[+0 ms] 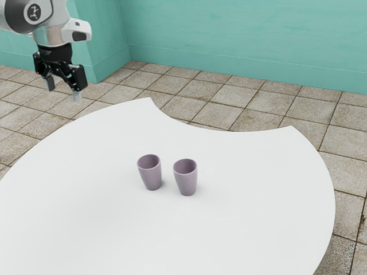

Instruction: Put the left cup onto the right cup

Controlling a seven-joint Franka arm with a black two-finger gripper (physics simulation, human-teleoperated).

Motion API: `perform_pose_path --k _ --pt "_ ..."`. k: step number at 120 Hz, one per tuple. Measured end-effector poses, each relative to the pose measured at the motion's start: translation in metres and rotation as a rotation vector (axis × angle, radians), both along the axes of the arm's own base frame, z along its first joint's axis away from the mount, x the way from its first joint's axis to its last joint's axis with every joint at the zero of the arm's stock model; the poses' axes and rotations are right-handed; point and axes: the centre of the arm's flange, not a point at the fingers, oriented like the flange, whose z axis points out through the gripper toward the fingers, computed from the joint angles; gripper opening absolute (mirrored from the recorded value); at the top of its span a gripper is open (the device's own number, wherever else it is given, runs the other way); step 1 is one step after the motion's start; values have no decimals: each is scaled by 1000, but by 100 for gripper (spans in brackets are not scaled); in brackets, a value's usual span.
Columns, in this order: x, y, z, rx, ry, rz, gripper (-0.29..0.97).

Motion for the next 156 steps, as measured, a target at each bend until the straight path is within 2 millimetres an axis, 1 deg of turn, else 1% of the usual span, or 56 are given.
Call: perform_pose_path --k 17,27,45,57,69,79,91,101,111,117,133,146,156 --pt "3 -5 -4 1 10 -21 68" --pt "7 -7 -11 1 23 -30 68" --pt "12 -25 -16 3 32 -70 68" --pt "12 -26 -16 3 32 -76 68" --pt "14 -25 -20 4 40 -78 68" --pt "17 -31 -24 3 44 -91 68" --pt "22 -39 -37 3 53 -111 68" --pt "25 -47 -57 -4 61 -130 68" --pt "26 -53 -81 -12 68 -146 68" --pt "28 -54 -91 -15 64 -149 68" --pt "36 -53 -107 -22 48 -141 68" --pt "44 -54 -126 -40 58 -125 68" --pt "49 -54 -136 -54 64 -113 68"
